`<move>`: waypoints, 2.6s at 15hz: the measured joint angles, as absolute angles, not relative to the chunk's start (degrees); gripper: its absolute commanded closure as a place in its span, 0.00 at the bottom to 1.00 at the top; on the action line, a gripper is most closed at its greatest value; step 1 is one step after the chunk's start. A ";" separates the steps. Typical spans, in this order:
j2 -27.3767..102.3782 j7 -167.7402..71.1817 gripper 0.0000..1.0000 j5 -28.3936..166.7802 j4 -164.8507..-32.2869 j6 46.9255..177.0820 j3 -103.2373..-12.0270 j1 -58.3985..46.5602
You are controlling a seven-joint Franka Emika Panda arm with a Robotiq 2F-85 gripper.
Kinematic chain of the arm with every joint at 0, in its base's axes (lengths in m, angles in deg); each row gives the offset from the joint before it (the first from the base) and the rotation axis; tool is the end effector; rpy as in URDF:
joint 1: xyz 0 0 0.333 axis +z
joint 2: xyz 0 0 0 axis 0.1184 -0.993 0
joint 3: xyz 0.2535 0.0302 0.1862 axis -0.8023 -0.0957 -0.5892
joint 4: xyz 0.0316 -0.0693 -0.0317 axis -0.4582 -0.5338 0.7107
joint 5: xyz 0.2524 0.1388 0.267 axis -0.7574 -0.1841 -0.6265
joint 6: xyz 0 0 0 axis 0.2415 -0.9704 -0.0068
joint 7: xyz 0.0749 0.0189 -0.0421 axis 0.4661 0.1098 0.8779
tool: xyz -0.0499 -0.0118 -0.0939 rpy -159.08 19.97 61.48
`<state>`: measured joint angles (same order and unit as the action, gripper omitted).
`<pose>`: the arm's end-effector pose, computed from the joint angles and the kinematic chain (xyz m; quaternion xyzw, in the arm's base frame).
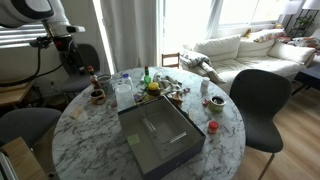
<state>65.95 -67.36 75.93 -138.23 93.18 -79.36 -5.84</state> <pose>0.4466 0.1438 0.4214 0.9934 -0.0076 -0.0028 0.1146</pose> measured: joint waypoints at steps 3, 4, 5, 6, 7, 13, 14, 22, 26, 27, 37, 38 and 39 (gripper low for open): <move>65.95 -67.36 0.00 75.93 -138.23 93.18 -79.36 -5.84; 65.95 -67.36 0.00 75.93 -138.23 93.18 -79.36 -5.84; 65.87 -67.24 0.00 75.93 -138.23 93.18 -79.07 -5.59; 65.57 -66.75 0.00 75.93 -138.23 93.18 -78.55 -5.13; 64.98 -65.49 0.00 75.81 -138.22 93.18 -77.95 -4.61; 57.82 -50.94 0.00 72.35 -138.10 93.32 -74.42 -2.00; 56.34 -48.83 0.00 71.72 -138.02 93.32 -74.03 -1.80; 46.76 -42.49 0.00 69.61 -135.60 93.02 -72.71 -1.27; 47.11 -42.49 0.00 69.61 -135.47 93.02 -72.69 -1.19; 47.11 -42.49 0.00 69.61 -135.47 93.02 -72.69 -1.18; 43.36 -36.21 0.00 66.69 -134.99 93.12 -72.44 -1.18; 43.07 -35.80 0.00 66.69 -134.98 93.12 -72.36 -1.18; 42.83 -35.51 0.00 66.69 -134.97 93.12 -72.29 -1.18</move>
<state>42.83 -35.51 66.69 -134.97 93.12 -72.29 -1.18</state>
